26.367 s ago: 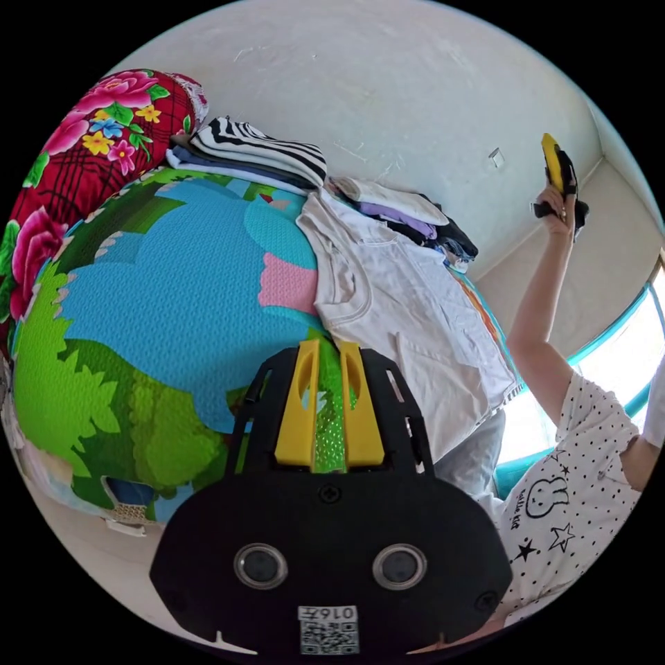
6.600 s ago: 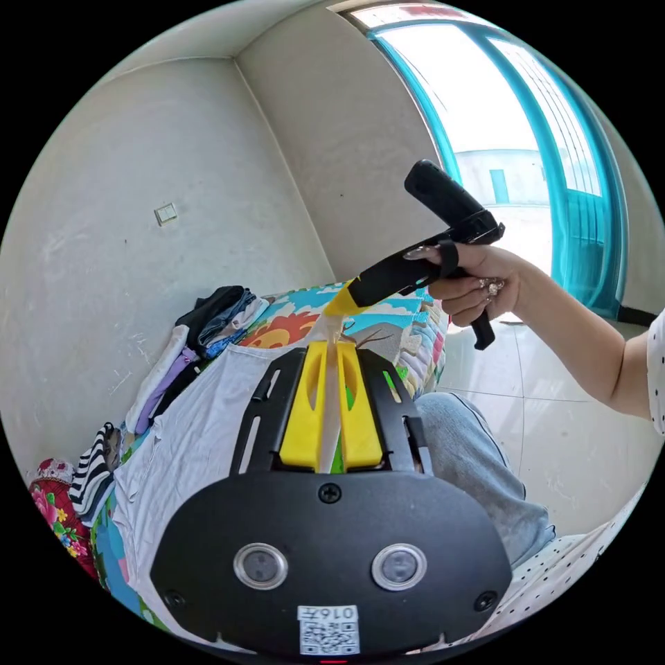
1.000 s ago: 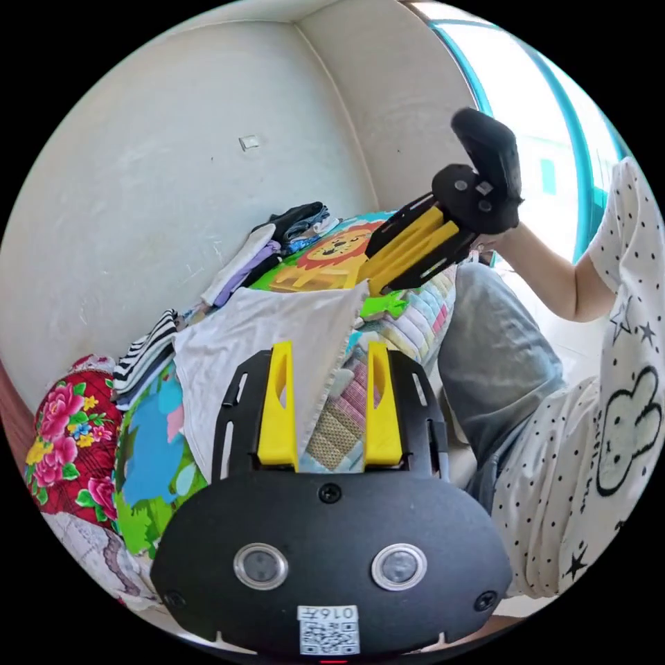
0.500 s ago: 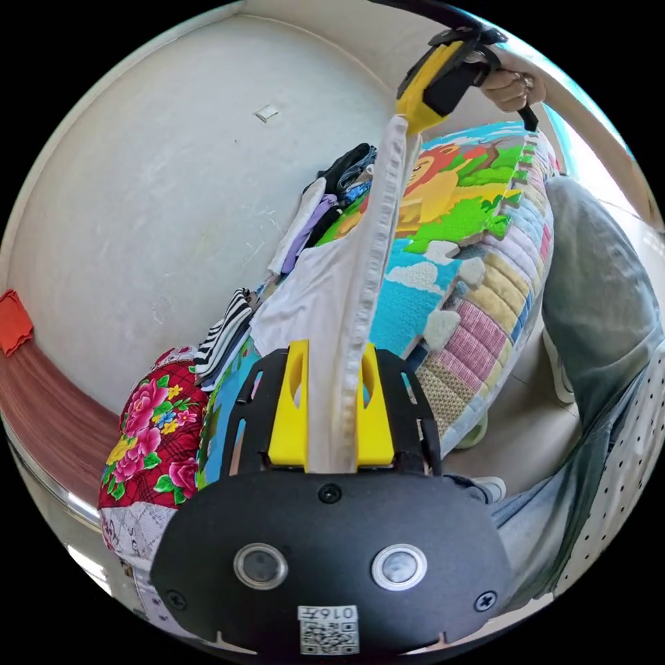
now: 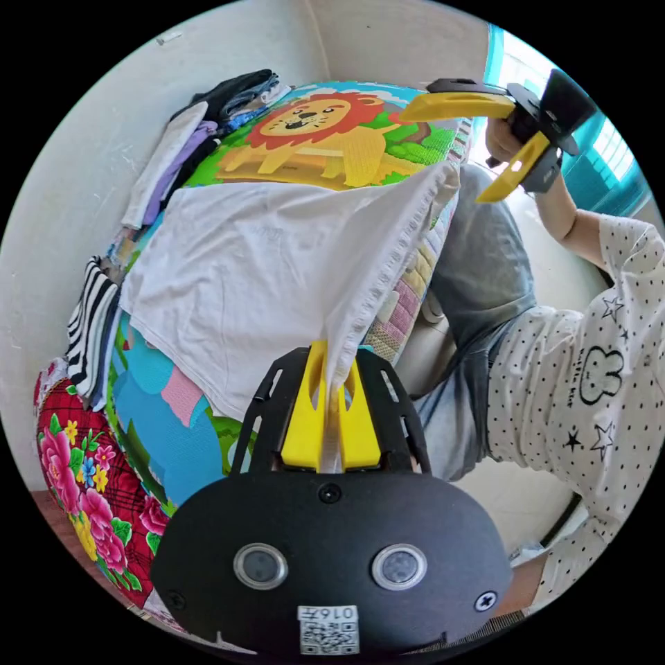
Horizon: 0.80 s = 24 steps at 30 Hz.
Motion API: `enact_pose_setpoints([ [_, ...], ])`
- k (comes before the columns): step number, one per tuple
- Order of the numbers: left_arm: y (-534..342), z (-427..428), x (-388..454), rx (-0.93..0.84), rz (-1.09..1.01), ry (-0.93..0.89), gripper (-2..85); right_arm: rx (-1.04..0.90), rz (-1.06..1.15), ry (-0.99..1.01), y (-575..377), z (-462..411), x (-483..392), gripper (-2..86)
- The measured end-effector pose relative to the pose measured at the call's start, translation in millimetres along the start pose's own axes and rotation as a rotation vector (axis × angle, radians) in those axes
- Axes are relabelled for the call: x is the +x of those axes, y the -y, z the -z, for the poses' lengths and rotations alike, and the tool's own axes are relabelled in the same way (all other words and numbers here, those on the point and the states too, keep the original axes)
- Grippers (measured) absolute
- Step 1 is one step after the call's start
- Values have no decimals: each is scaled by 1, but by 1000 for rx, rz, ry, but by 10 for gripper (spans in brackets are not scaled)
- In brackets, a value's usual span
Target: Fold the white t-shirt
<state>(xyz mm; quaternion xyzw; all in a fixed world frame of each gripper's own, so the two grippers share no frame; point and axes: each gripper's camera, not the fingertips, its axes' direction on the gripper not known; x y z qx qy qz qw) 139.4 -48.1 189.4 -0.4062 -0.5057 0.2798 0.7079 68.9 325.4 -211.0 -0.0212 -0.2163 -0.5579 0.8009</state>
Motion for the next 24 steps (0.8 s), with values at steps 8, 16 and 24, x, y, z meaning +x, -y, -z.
enact_pose_setpoints([
  [8, 15, 29, -12, -16, 0, 51, -9, -231, 333, -200, 64, -73, -50, 173],
  [16, 1, 30, 17, 55, -26, 366, 45, -343, 391, -228, 82, -104, -26, 36],
  [24, -14, 15, 35, 18, -158, 751, 2, -367, 389, -171, 110, -101, 15, 23],
])
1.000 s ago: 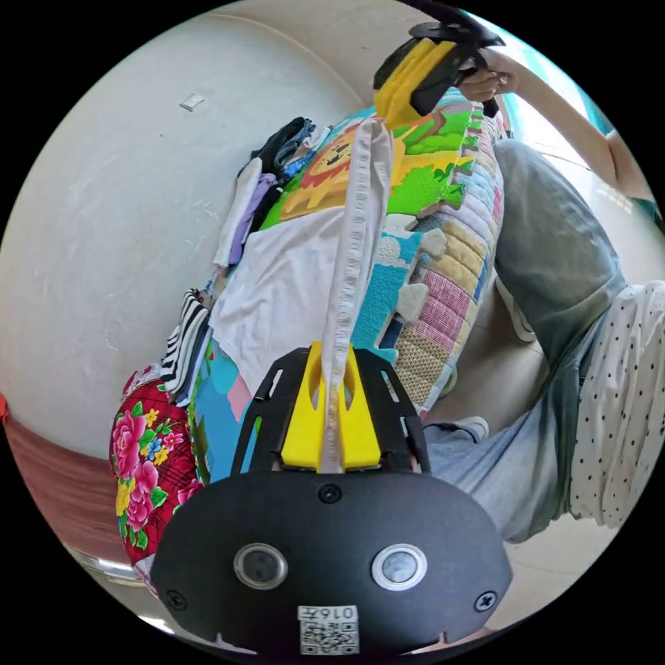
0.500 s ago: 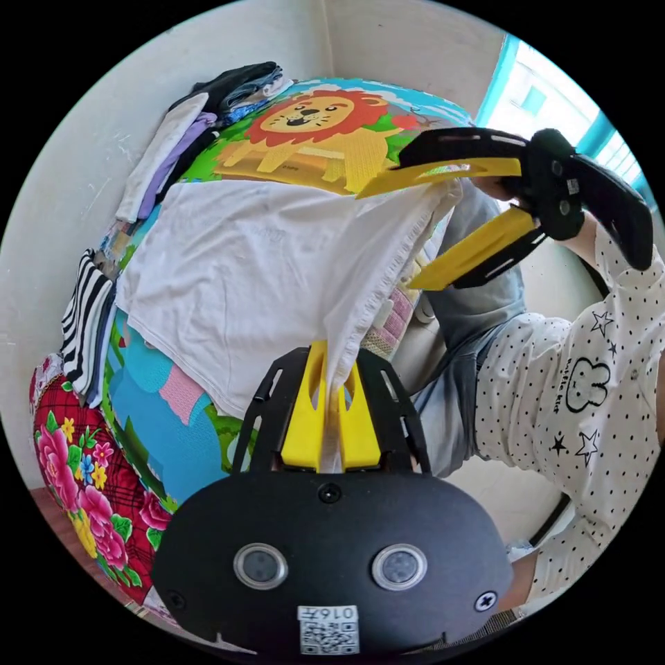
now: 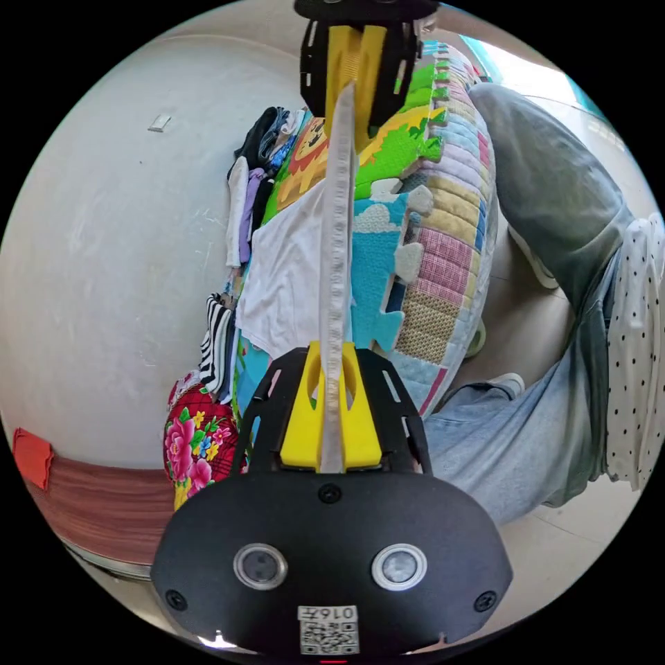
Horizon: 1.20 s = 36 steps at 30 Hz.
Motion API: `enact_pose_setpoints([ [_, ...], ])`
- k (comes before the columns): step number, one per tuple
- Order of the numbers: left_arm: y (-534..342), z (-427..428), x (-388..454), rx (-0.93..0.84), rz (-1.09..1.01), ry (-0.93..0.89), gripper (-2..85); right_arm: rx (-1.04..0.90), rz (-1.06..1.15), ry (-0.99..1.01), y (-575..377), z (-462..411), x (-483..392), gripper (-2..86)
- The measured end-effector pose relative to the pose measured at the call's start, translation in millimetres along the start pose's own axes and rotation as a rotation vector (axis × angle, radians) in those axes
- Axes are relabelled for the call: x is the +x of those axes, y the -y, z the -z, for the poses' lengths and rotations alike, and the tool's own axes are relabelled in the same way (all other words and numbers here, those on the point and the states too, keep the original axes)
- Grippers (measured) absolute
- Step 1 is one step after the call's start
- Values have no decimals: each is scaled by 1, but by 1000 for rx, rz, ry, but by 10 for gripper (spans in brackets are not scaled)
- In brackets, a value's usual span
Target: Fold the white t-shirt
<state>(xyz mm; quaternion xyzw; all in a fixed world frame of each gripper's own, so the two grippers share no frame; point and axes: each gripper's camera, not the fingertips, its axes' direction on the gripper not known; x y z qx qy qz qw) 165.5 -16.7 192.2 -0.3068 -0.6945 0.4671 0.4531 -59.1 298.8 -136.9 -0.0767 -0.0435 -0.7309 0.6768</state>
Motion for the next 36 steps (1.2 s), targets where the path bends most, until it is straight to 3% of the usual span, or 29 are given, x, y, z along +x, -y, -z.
enact_pose_setpoints([
  [4, 6, -6, -21, -17, -35, -94, -7, -25, 40, 55, 8, -9, 20, 14],
  [15, 26, -13, -103, 25, -118, -756, -9, -36, 115, 377, 13, 4, 91, 9],
  [22, 45, -34, -175, 48, -176, -852, -9, 7, 110, 518, 27, 5, 178, 8],
  [28, 73, -109, -290, -34, -194, -938, -9, -9, 157, 660, 72, -42, 302, 6],
  [31, 87, -174, -346, -100, -196, -1028, -9, -56, 196, 797, 105, -89, 373, 6],
  [36, 102, -332, -405, -208, -106, -1204, -8, -196, 126, 863, 157, -200, 462, 7],
])
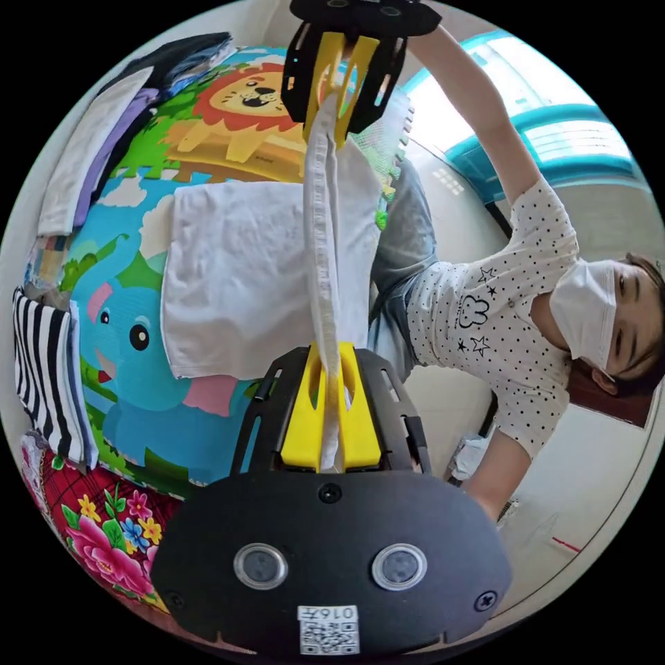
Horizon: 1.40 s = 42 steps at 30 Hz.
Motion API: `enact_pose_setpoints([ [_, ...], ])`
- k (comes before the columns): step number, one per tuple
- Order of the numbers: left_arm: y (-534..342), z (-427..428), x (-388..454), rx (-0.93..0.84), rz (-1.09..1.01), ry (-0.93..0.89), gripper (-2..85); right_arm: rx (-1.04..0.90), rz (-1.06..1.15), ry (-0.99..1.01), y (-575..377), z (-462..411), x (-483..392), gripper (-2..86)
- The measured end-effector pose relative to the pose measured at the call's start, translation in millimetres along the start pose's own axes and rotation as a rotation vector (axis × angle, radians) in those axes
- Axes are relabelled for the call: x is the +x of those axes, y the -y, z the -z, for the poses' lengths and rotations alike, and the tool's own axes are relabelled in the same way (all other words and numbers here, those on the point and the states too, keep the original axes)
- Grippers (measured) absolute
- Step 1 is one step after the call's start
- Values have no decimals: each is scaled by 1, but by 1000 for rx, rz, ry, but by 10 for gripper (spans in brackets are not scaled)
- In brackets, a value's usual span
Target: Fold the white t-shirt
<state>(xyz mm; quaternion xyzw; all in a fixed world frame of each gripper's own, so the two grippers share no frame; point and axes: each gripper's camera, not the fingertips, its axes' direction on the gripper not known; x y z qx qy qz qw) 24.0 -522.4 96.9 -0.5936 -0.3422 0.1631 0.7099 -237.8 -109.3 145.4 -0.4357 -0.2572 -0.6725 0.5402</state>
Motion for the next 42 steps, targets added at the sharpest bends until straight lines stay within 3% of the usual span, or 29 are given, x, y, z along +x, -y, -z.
enact_pose_setpoints([
  [5, 11, -30, -133, 19, 216, -164, -9, -100, -267, 149, 41, -38, 150, 6],
  [8, 19, -47, -157, -1, 190, -189, -9, -152, -300, 206, 50, -63, 188, 7],
  [17, 30, -41, -157, 26, 104, -132, -9, -164, -308, 207, 40, -62, 206, 16],
  [22, 20, -82, -194, -22, 358, -99, -6, -245, -559, 38, 29, -85, 223, 62],
  [24, 0, -82, -190, 64, 393, -63, -4, -279, -618, -65, 16, -92, 221, 78],
  [27, -47, -67, -178, 251, 494, 54, -6, -187, -679, -198, -19, -84, 203, 77],
  [30, -114, -56, -153, 462, 631, 243, -9, 27, -730, -244, -66, -73, 168, 84],
  [32, -146, -66, -130, 536, 604, 286, -9, 211, -768, -297, -105, -73, 126, 87],
  [37, -190, -146, -31, 785, 428, 246, -10, 522, -634, -330, -169, -106, 3, 84],
  [42, -188, -279, 79, 909, 361, 214, -10, 557, -587, -173, -198, -173, -87, 120],
])
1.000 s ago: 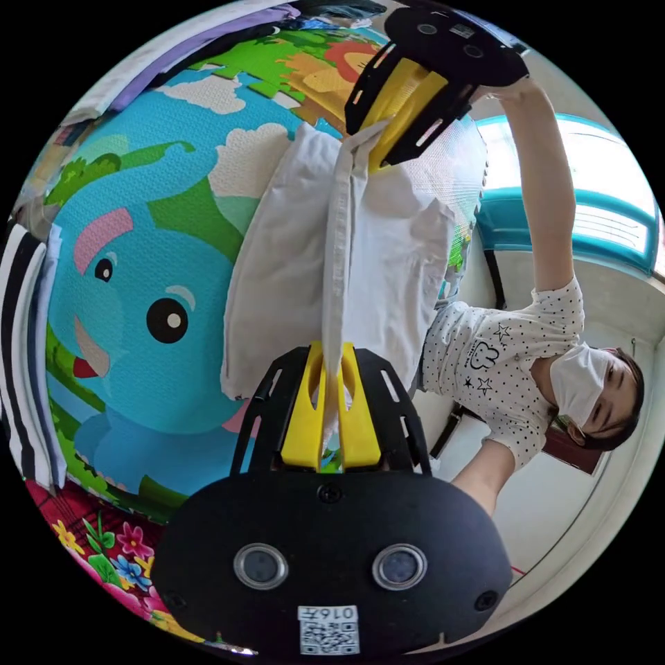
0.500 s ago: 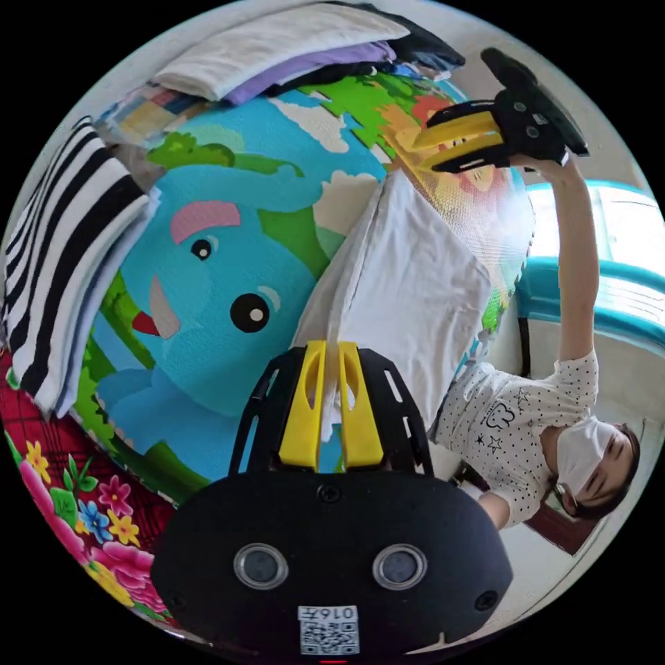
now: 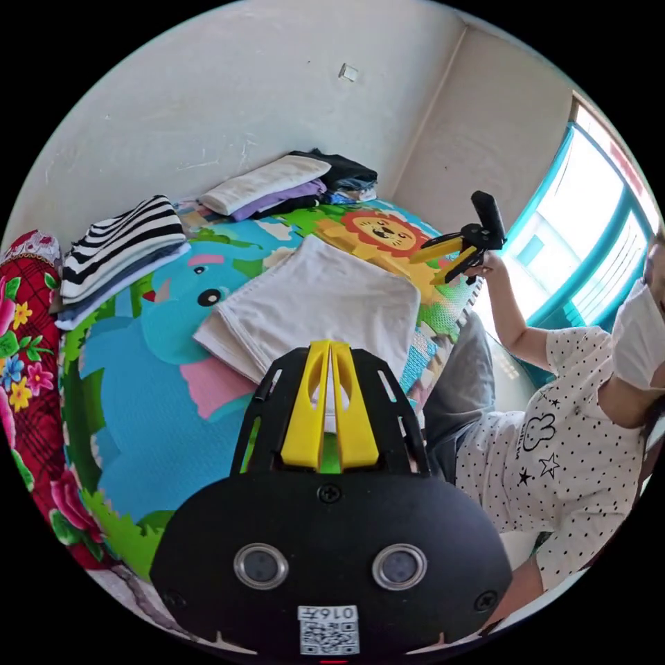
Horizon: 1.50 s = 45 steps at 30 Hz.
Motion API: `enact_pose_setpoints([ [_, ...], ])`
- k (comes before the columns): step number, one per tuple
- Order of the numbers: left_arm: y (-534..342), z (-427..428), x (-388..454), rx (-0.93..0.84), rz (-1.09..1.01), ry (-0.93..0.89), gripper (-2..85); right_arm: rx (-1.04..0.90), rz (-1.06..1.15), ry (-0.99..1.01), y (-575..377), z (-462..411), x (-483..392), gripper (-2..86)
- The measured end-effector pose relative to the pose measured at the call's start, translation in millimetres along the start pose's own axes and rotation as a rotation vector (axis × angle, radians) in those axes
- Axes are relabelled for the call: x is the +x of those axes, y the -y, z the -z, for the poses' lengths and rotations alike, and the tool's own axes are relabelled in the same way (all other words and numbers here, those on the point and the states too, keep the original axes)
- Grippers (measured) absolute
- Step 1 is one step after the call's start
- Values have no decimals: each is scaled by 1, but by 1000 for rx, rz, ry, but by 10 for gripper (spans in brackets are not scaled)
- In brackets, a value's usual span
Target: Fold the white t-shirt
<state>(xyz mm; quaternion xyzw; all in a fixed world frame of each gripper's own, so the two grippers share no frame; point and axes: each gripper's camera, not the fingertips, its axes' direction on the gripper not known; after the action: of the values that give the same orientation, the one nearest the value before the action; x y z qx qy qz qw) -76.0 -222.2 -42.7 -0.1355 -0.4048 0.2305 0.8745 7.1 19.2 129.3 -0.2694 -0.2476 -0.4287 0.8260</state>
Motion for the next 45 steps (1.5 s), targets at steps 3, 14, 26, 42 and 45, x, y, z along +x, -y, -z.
enact_pose_setpoints([
  [3, -46, -16, 32, 105, 26, -65, -10, 130, -15, 8, -53, -9, -22, 131],
  [14, -65, -87, 73, 80, 14, -168, -10, 50, -17, 147, -129, -40, -22, 176],
  [26, -119, -114, 60, -18, 156, -182, -10, 54, 284, 123, -228, -45, -133, 175],
  [42, -70, -196, 183, 49, 79, -215, -10, 304, 76, 115, -300, -69, -141, 144],
  [45, -72, -203, 192, 58, 90, -189, -10, 308, 83, 177, -306, -76, -145, 144],
])
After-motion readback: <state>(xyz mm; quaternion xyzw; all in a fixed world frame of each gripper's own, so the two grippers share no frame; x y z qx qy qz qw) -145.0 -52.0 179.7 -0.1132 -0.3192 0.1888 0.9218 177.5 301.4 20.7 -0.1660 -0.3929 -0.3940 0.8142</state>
